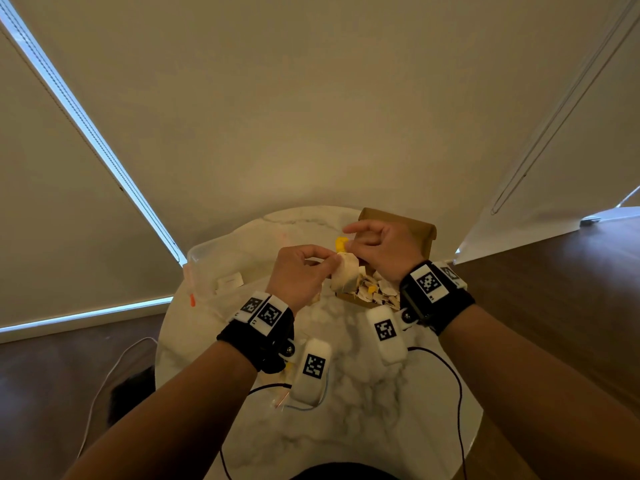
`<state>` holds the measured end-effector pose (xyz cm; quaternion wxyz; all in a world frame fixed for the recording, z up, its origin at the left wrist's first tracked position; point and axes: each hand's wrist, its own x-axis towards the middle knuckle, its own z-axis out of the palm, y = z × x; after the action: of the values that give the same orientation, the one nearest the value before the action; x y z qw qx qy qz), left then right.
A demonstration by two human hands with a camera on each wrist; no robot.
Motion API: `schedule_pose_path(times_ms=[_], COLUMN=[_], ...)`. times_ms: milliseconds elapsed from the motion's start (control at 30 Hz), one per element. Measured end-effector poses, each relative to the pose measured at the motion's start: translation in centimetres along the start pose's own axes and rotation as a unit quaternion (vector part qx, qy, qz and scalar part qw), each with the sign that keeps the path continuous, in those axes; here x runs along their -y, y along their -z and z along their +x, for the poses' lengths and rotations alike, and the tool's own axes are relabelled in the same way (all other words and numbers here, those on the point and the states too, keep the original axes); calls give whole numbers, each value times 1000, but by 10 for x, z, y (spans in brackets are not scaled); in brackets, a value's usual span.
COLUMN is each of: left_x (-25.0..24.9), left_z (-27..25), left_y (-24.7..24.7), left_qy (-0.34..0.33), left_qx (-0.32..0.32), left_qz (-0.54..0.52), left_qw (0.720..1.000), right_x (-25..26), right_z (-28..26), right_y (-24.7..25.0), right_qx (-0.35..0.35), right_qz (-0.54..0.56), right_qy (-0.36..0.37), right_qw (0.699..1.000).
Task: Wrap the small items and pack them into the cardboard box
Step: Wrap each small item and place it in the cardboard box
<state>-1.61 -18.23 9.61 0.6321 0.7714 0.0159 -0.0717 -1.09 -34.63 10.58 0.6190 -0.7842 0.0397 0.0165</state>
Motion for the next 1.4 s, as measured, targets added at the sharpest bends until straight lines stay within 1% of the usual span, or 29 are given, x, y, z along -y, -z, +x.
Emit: schedule_pose_path(times_ms=[100, 200, 400, 633, 767, 933, 1167, 1267, 1400], left_x=[0, 2, 2, -1, -1, -1, 1, 1, 2], left_z=[0, 3, 6, 7, 9, 9, 9, 7, 5], left_y=[-1, 0, -1, 0, 1, 2, 4, 4, 3], left_qy=[-4, -8, -27, -39, -45, -63, -106, -120, -125], left_qx=[-10, -21, -34, -30, -23, -22, -23, -23, -1], left_qz=[6, 12, 27, 16, 28, 49, 90, 85, 58], left_qw=[1000, 1000, 999, 999, 998, 997, 990, 989, 990], right_x=[4, 7, 11, 7, 7, 6, 8, 7, 5], right_z=[-1, -4, -12, -17, -17, -15, -13, -12, -12], right_y=[-1, -1, 2, 9, 14, 16, 15, 14, 12], right_qx=[-8, -17, 5, 2, 9, 1, -7, -1, 16], right_qz=[4, -40, -23, -56, -108, -164, -122, -106, -78], right_qy=[6, 48, 51, 82, 88, 88, 71, 61, 53], right_qw=[1000, 998, 998, 995, 990, 983, 990, 992, 995])
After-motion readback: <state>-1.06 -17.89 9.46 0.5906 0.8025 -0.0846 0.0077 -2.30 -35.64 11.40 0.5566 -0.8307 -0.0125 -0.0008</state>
